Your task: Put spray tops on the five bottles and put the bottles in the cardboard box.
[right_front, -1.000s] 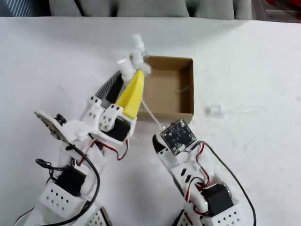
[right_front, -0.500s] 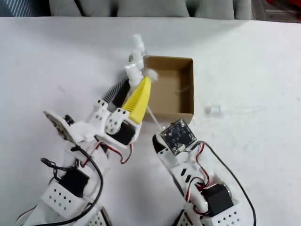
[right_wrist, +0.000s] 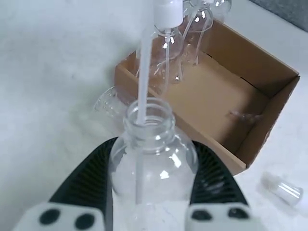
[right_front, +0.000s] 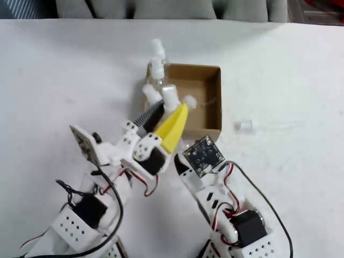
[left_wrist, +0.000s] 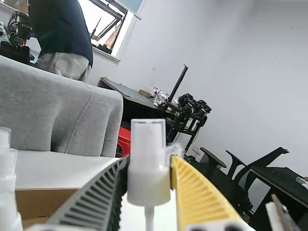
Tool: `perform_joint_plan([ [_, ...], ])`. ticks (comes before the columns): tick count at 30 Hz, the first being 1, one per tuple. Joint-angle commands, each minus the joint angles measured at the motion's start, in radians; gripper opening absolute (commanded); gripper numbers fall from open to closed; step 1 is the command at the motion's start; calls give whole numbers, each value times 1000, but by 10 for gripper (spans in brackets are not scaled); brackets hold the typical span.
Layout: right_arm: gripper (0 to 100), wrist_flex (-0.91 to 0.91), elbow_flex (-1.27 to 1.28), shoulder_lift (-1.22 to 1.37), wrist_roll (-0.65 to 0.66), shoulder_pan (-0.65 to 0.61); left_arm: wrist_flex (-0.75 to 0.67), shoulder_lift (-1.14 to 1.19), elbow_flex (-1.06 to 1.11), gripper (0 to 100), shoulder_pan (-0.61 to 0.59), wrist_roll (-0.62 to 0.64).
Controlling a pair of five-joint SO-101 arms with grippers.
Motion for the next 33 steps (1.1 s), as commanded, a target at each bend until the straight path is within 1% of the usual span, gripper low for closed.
perform_joint_plan([
  [1,16,-4,-12,-7,8,4,0,2,6,22,33,-15],
  [3,16,-4,-12,-7,6,4,0,2,14,23,47,-21],
  [7,16,-4,-15,-7,6,5,-6,2,35,24,81,-135],
  [9,16,-4,-15,-7,5,7,-5,2,35,24,87,-163],
  [14,16,-5,-18,-8,3,39,-5,5,40,24,84,-170],
  [19,16,-7,-18,-8,-31,41,-2,7,41,24,79,-172],
  [30,16,-5,-20,-8,-37,33,-8,7,40,27,85,-166],
  [31,16,-5,-20,-8,-37,33,-8,7,40,37,85,-166],
  [33,16,-5,-20,-8,-37,33,-6,7,40,89,84,-164],
])
